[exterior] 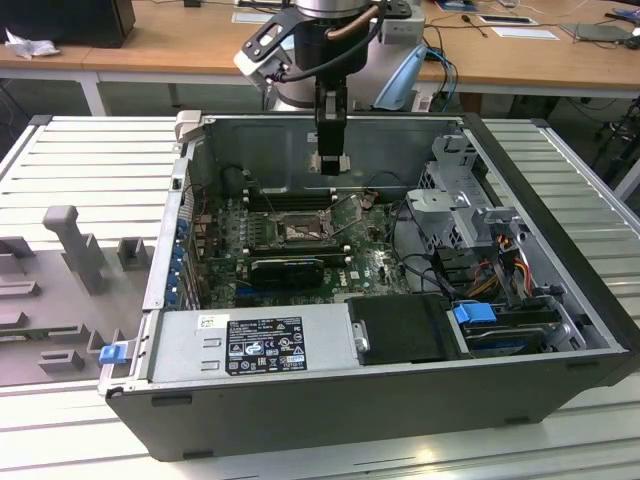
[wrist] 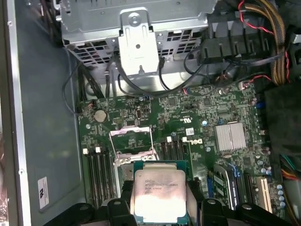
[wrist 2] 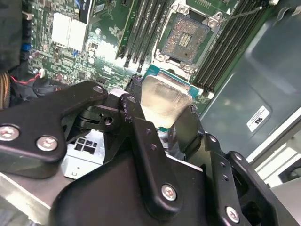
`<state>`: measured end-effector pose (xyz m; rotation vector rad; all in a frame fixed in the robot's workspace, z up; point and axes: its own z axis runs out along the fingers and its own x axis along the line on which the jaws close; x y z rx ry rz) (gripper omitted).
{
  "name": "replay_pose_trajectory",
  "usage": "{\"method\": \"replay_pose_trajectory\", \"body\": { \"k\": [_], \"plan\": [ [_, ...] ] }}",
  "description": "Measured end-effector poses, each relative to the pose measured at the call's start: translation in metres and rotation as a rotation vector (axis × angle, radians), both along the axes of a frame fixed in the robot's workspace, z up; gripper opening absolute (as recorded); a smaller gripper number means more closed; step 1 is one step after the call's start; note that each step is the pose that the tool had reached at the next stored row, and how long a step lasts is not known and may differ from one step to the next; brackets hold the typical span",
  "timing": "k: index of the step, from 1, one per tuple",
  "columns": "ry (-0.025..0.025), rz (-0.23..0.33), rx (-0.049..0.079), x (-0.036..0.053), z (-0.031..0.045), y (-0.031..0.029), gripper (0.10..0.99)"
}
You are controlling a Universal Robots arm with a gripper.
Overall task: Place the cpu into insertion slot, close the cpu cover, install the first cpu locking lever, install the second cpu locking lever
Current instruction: 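Place the cpu into insertion slot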
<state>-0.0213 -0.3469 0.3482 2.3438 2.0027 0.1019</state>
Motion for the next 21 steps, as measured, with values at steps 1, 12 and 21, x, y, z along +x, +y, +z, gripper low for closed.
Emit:
{"method": "replay_pose_trajectory", "body": {
  "k": [1,12,21],
  "plan": [
    [0.0,-0.01,0.0,0.0,0.0,0.0,0.525],
    [-0.0001,-0.11,0.0,-0.0006,-0.0043,0.0,0.525],
    [0.0005,0.073,0.001,-0.0009,-0.0186,0.0,0.525]
  ]
}}
